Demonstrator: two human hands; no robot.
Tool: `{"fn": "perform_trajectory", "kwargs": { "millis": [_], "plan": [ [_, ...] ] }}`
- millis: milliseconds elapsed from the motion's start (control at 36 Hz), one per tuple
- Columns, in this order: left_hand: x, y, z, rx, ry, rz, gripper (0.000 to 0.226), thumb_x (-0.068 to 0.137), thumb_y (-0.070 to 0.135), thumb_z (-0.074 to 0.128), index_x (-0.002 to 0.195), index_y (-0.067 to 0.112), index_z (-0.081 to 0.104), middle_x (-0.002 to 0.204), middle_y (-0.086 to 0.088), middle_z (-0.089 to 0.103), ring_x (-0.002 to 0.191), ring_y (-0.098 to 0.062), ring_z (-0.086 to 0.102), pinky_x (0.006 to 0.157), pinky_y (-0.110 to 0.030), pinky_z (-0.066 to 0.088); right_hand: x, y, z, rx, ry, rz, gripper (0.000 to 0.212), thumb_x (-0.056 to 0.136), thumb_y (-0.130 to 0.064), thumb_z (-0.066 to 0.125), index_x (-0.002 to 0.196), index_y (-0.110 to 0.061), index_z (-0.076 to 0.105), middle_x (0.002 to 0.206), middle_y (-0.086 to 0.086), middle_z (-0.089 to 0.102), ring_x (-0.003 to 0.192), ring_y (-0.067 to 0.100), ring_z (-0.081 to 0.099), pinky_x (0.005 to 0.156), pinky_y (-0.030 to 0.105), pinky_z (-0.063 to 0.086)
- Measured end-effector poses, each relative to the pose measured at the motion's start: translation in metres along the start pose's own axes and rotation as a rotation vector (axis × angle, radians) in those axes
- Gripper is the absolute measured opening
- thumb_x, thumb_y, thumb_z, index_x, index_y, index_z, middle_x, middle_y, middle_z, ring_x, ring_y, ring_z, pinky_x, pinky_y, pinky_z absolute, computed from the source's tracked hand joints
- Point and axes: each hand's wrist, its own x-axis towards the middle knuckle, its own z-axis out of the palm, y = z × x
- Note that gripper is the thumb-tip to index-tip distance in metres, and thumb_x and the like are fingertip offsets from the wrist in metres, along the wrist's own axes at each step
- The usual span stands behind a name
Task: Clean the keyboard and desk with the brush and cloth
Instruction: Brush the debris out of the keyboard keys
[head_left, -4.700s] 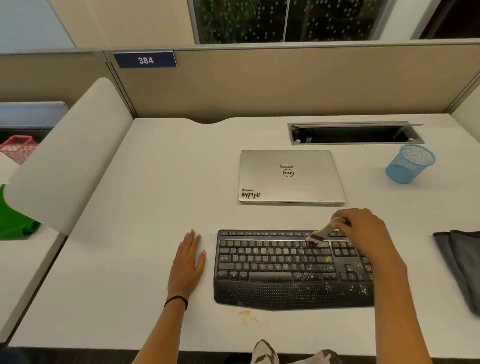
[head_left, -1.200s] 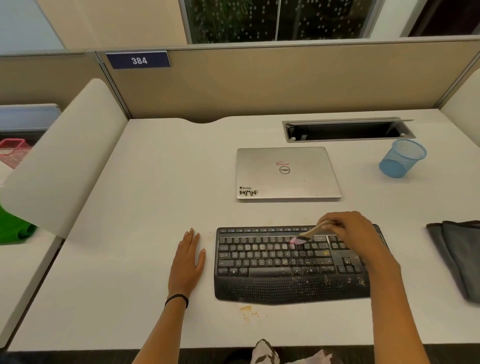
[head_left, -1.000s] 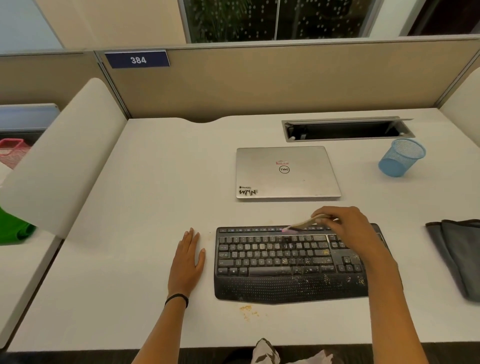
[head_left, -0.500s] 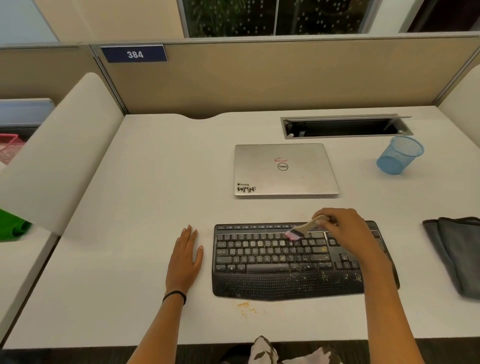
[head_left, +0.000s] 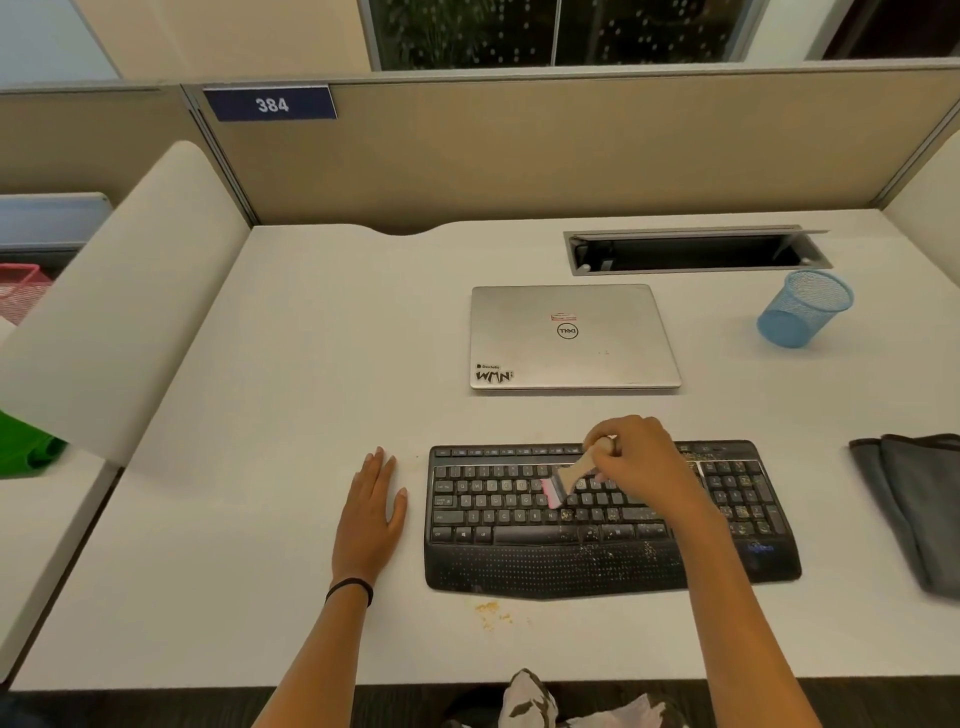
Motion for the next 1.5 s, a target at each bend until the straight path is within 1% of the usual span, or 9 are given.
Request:
{"fn": "perform_trajectory", "kwargs": {
  "millis": [194, 444, 667, 806, 917, 1028, 1194, 1361, 1500],
  "plan": [
    [0.0, -0.001, 0.001, 0.003, -0.002, -0.001, 0.072, 0.089, 0.055, 0.017, 0.149, 0.015, 0.025, 0.157, 0.005, 0.014, 0.144, -0.006, 0.005, 0.116, -0.025, 0.005, 0.001, -0.003, 0.016, 0.025, 0.087, -0.023, 0.02, 0.09, -0.011, 0.047, 0.093, -0.016, 0.066, 0.083, 0.003, 0.066, 0.085, 0.024, 0.063, 0.072, 0.044, 0.054],
    [0.0, 0.0, 0.001, -0.003, -0.004, -0.003, 0.072, 0.089, 0.055, 0.017, 0.149, 0.015, 0.025, 0.156, 0.007, 0.012, 0.143, -0.004, 0.004, 0.115, -0.022, 0.002, 0.001, -0.005, 0.018, -0.005, 0.09, -0.047, 0.021, 0.092, -0.011, 0.045, 0.093, -0.014, 0.065, 0.08, 0.001, 0.064, 0.085, 0.025, 0.062, 0.072, 0.043, 0.053],
    [-0.001, 0.0, 0.002, 0.012, -0.006, 0.001, 0.071, 0.09, 0.054, 0.017, 0.148, 0.015, 0.026, 0.156, 0.007, 0.013, 0.143, -0.004, 0.004, 0.115, -0.019, 0.0, -0.004, -0.015, 0.024, 0.011, 0.281, -0.095, 0.026, 0.097, -0.012, 0.039, 0.109, -0.008, 0.061, 0.078, 0.007, 0.063, 0.053, 0.011, 0.049, 0.048, 0.022, 0.039],
    [0.0, -0.001, 0.001, 0.012, -0.003, -0.002, 0.071, 0.09, 0.054, 0.017, 0.148, 0.016, 0.026, 0.155, 0.008, 0.012, 0.143, -0.003, 0.003, 0.114, -0.018, -0.001, -0.002, -0.014, 0.021, 0.02, 0.235, -0.113, 0.022, 0.095, -0.011, 0.044, 0.104, -0.009, 0.063, 0.074, 0.001, 0.06, 0.05, 0.006, 0.047, 0.047, 0.015, 0.033],
    [0.0, -0.001, 0.001, 0.011, -0.004, -0.004, 0.07, 0.09, 0.054, 0.018, 0.148, 0.015, 0.027, 0.156, 0.007, 0.013, 0.143, -0.003, 0.004, 0.115, -0.019, 0.0, 0.001, -0.009, 0.022, -0.137, 0.121, -0.124, 0.022, 0.094, -0.011, 0.041, 0.102, -0.012, 0.062, 0.08, 0.005, 0.062, 0.066, 0.016, 0.047, 0.056, 0.023, 0.032],
    [0.0, 0.0, 0.0, 0.013, -0.007, -0.003, 0.071, 0.09, 0.055, 0.017, 0.148, 0.016, 0.026, 0.156, 0.007, 0.013, 0.143, -0.003, 0.004, 0.114, -0.016, -0.001, 0.003, -0.006, 0.025, -0.179, 0.158, -0.142, 0.022, 0.096, -0.012, 0.04, 0.106, -0.01, 0.06, 0.08, 0.007, 0.064, 0.057, 0.008, 0.042, 0.05, 0.017, 0.026],
    [0.0, -0.001, 0.0, 0.017, -0.014, -0.003, 0.071, 0.09, 0.055, 0.017, 0.149, 0.016, 0.025, 0.156, 0.007, 0.012, 0.143, -0.003, 0.003, 0.114, -0.016, -0.002, 0.003, -0.004, 0.018, -0.117, 0.09, -0.168, 0.022, 0.095, -0.011, 0.043, 0.098, -0.012, 0.065, 0.075, -0.003, 0.059, 0.072, 0.017, 0.053, 0.062, 0.026, 0.041],
    [-0.001, 0.002, -0.001, 0.013, -0.016, -0.015, 0.062, 0.093, 0.043, 0.028, 0.149, 0.016, 0.025, 0.157, 0.006, 0.013, 0.143, -0.002, 0.002, 0.113, -0.016, -0.002, -0.001, -0.006, 0.027, -0.05, 0.156, -0.181, 0.023, 0.097, -0.012, 0.042, 0.105, -0.009, 0.063, 0.068, 0.002, 0.059, 0.046, 0.004, 0.041, 0.046, 0.017, 0.031],
    [0.0, 0.001, -0.002, 0.004, -0.016, -0.001, 0.068, 0.091, 0.052, 0.019, 0.148, 0.015, 0.026, 0.156, 0.006, 0.014, 0.142, -0.001, 0.002, 0.112, -0.011, -0.006, -0.004, -0.007, 0.023, 0.008, 0.276, -0.201, 0.02, 0.095, -0.009, 0.047, 0.106, -0.009, 0.064, 0.076, 0.004, 0.066, 0.055, 0.006, 0.057, 0.048, 0.016, 0.043]
  ]
}}
